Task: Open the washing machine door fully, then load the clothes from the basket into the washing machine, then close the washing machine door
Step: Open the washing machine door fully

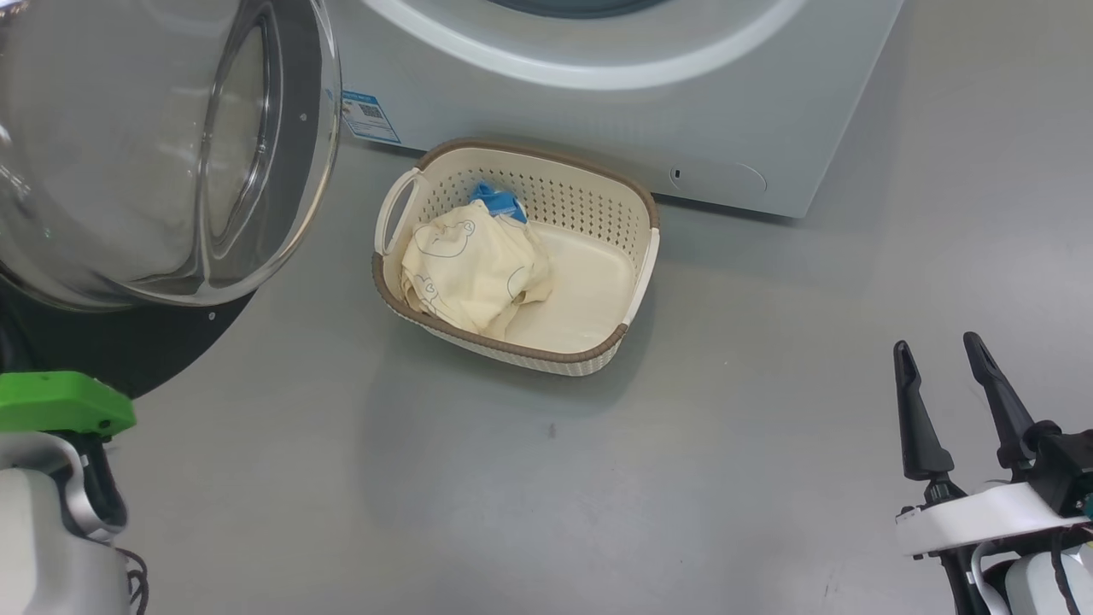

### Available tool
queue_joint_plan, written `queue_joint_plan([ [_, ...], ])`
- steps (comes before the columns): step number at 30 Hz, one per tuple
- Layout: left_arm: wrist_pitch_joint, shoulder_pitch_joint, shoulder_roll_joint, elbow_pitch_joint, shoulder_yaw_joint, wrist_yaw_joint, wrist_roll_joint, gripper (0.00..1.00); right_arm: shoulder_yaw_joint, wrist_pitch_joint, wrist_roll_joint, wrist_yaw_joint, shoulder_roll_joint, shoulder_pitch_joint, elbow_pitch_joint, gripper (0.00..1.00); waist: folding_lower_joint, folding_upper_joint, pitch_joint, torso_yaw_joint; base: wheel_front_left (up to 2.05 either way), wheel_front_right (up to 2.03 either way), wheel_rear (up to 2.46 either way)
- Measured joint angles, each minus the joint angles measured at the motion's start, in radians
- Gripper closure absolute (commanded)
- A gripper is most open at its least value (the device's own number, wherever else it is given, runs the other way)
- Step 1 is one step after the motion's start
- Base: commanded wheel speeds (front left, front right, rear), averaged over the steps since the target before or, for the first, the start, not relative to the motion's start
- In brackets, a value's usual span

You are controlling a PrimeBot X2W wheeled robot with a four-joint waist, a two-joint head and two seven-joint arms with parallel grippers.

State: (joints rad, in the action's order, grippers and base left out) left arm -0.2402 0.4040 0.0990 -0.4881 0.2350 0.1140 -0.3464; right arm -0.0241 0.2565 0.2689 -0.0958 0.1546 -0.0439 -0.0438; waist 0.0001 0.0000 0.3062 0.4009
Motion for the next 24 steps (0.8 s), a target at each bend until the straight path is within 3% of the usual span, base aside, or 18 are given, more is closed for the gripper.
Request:
queue_joint_plan([
  [9,0.000,0.058,0.053,-0.069,0.069,0.004,0.000,1.00,-0.007,0.000,0.000,-0.008,0.003,0.023,-0.001,0.00,0.0000,0.0000,0.014,-0.015,0.00,0.00,0.00],
  [24,-0.007,0.076,0.050,-0.135,0.077,0.004,0.005,1.00,-0.001,0.000,0.000,-0.009,0.002,0.036,-0.026,0.00,0.0000,0.0000,-0.005,-0.023,0.00,0.00,0.00],
])
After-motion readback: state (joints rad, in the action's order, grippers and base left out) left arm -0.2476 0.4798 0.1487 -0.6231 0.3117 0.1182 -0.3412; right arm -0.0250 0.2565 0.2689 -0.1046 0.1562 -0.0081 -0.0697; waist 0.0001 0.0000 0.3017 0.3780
